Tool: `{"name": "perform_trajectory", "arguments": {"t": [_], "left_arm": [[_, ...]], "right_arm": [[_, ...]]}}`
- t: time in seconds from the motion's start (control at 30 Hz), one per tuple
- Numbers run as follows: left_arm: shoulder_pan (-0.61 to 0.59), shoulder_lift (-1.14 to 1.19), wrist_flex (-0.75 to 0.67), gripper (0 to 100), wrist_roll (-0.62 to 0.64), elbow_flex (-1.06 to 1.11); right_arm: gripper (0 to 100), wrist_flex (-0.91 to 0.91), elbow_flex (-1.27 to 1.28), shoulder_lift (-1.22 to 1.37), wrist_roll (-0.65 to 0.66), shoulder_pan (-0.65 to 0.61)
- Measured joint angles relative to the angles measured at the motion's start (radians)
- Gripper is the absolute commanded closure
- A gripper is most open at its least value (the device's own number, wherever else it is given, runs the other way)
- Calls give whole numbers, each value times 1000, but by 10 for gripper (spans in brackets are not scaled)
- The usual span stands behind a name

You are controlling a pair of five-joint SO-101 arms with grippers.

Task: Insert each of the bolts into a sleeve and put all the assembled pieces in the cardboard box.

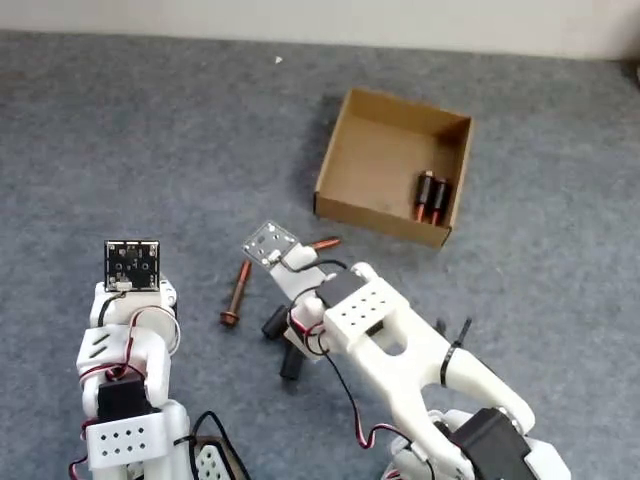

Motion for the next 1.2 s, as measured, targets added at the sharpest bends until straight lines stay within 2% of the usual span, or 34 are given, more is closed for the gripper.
{"name": "perform_trajectory", "arguments": {"t": [0.13, 0.37, 1.1, 1.2], "left_arm": [[0, 0, 0, 994, 0, 0], [0, 0, 0, 994, 0, 0], [0, 0, 0, 994, 0, 0], [0, 0, 0, 994, 0, 0]], "right_arm": [[865, -84, 48, 0, 12, 0], [865, -146, 114, 0, 123, 25], [865, -149, 117, 25, 126, 29], [902, -155, 104, 98, 127, 31]]}}
